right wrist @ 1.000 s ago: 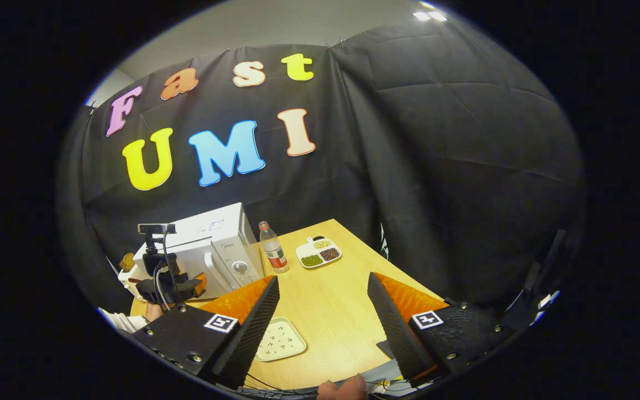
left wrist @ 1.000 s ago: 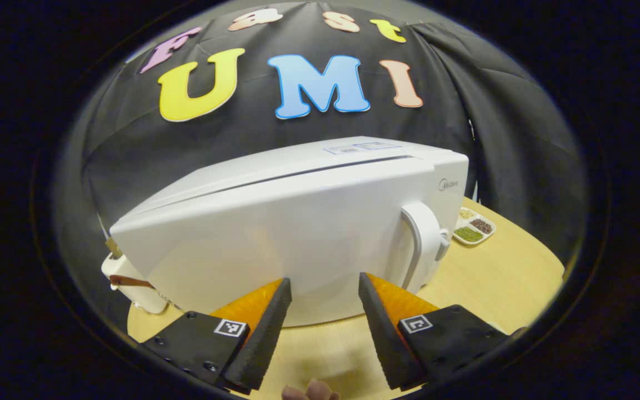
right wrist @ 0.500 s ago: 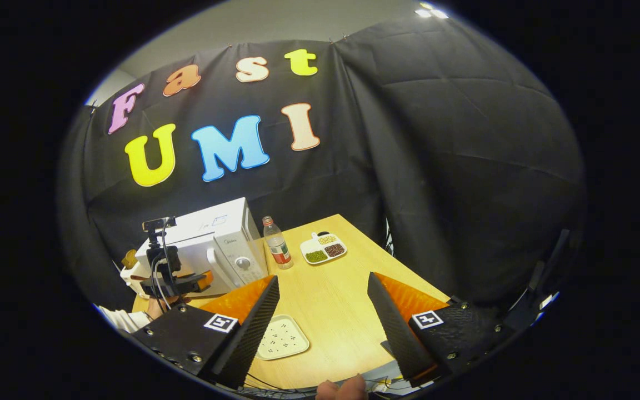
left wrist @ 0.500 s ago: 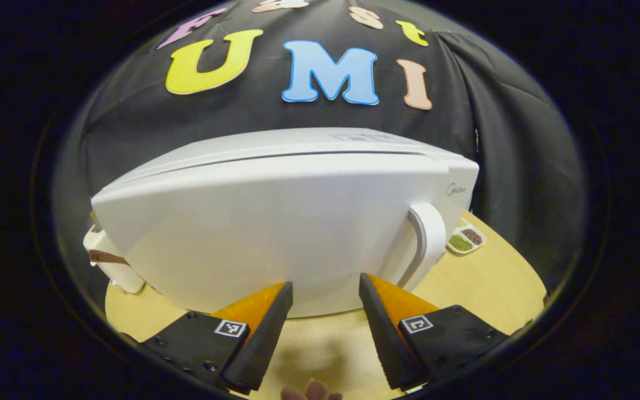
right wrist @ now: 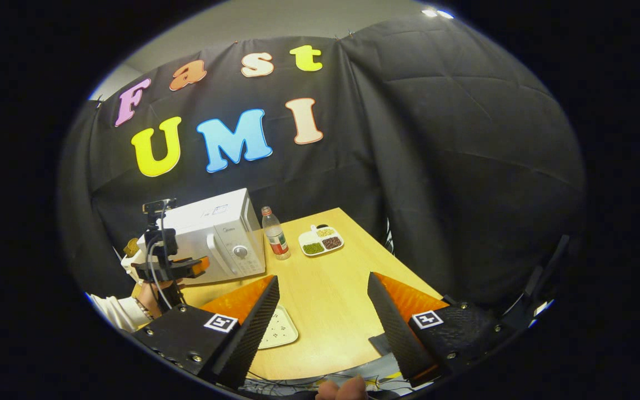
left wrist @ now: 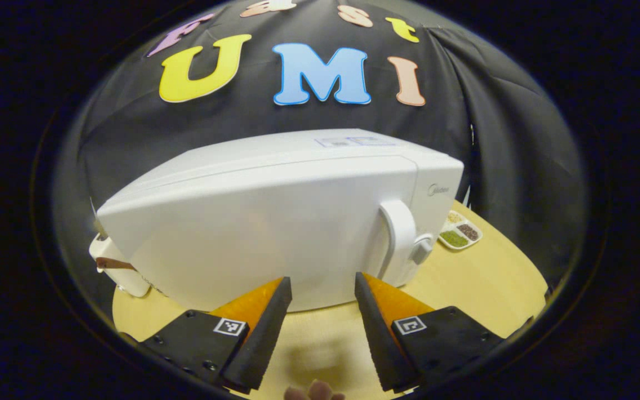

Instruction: Open the microwave oven with the left hand, put the food in, and close the microwave oven.

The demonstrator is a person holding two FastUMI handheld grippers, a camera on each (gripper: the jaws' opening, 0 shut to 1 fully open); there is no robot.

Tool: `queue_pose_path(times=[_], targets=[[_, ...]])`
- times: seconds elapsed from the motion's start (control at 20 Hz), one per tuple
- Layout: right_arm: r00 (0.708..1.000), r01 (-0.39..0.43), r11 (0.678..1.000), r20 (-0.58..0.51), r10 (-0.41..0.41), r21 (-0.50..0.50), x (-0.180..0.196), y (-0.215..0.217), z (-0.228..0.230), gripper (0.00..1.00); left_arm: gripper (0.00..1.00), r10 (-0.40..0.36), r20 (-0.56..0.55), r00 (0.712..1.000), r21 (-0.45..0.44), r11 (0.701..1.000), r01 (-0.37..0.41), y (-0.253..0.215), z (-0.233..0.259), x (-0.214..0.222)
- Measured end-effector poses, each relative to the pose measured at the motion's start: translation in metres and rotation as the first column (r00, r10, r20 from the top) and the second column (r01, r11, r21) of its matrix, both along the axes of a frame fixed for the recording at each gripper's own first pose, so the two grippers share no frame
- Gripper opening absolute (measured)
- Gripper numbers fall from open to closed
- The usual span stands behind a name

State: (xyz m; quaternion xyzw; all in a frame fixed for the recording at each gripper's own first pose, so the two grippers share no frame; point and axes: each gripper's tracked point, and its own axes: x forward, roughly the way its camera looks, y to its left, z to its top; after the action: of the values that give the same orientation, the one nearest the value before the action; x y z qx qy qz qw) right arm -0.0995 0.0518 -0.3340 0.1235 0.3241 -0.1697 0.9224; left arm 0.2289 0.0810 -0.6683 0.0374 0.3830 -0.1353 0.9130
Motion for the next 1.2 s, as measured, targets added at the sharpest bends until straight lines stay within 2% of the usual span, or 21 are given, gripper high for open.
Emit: queue_pose_path(times=[0.25, 0.3, 0.35, 0.4, 0.55, 0.65, 0.75, 0.85, 0.9, 1.0, 1.05, 1.2], targets=[[0.991, -0.130, 0.992, 0.043, 0.130, 0.001, 0.015, -0.019, 0.009, 0.98, 0.82, -0.015, 0.129, 0.992, 0.010, 1.000, 0.014, -0.012, 0.111, -0.045], [0.986, -0.162, 0.987, 0.048, 0.161, 0.016, 0.016, -0.022, 0.012, 0.98, 0.82, 0.001, 0.153, 0.988, 0.006, 1.000, -0.002, -0.013, 0.139, -0.056], [0.979, -0.191, 0.982, 0.074, 0.189, 0.015, 0.022, -0.025, 0.020, 0.94, 0.81, 0.018, 0.169, 0.985, -0.031, 0.999, -0.013, -0.021, 0.166, -0.065], [0.973, -0.209, 0.978, 0.094, 0.209, -0.007, 0.026, -0.034, 0.029, 0.98, 0.81, 0.043, 0.169, 0.985, -0.073, 0.997, -0.031, -0.030, 0.191, -0.077], [0.959, -0.262, 0.963, 0.090, 0.268, -0.067, 0.035, -0.054, 0.044, 0.98, 0.85, 0.159, 0.196, 0.968, -0.130, 0.982, -0.135, -0.033, 0.275, -0.097], [0.947, -0.303, 0.949, 0.088, 0.310, -0.084, 0.044, -0.058, 0.065, 0.98, 0.84, 0.197, 0.288, 0.937, -0.136, 0.977, -0.164, -0.038, 0.348, -0.110], [0.921, -0.357, 0.929, 0.129, 0.368, -0.097, 0.054, -0.052, 0.093, 0.98, 0.83, 0.217, 0.419, 0.882, -0.094, 0.976, -0.196, -0.031, 0.416, -0.130], [0.888, -0.397, 0.907, 0.192, 0.418, -0.138, 0.063, -0.046, 0.122, 0.98, 0.83, 0.201, 0.520, 0.830, -0.046, 0.977, -0.208, -0.030, 0.470, -0.164], [0.869, -0.422, 0.895, 0.220, 0.444, -0.143, 0.068, -0.038, 0.134, 0.98, 0.83, 0.221, 0.545, 0.809, -0.071, 0.973, -0.218, -0.030, 0.489, -0.177], [0.838, -0.460, 0.880, 0.268, 0.475, -0.122, 0.071, -0.016, 0.153, 0.98, 0.86, 0.283, 0.530, 0.799, -0.165, 0.959, -0.230, -0.033, 0.512, -0.199], [0.828, -0.470, 0.876, 0.291, 0.480, -0.106, 0.071, -0.008, 0.164, 0.98, 0.86, 0.312, 0.521, 0.794, -0.189, 0.950, -0.250, -0.023, 0.526, -0.206], [0.802, -0.465, 0.879, 0.367, 0.471, -0.110, 0.070, 0.010, 0.201, 0.98, 0.86, 0.356, 0.568, 0.742, -0.210, 0.934, -0.288, 0.016, 0.586, -0.216]])
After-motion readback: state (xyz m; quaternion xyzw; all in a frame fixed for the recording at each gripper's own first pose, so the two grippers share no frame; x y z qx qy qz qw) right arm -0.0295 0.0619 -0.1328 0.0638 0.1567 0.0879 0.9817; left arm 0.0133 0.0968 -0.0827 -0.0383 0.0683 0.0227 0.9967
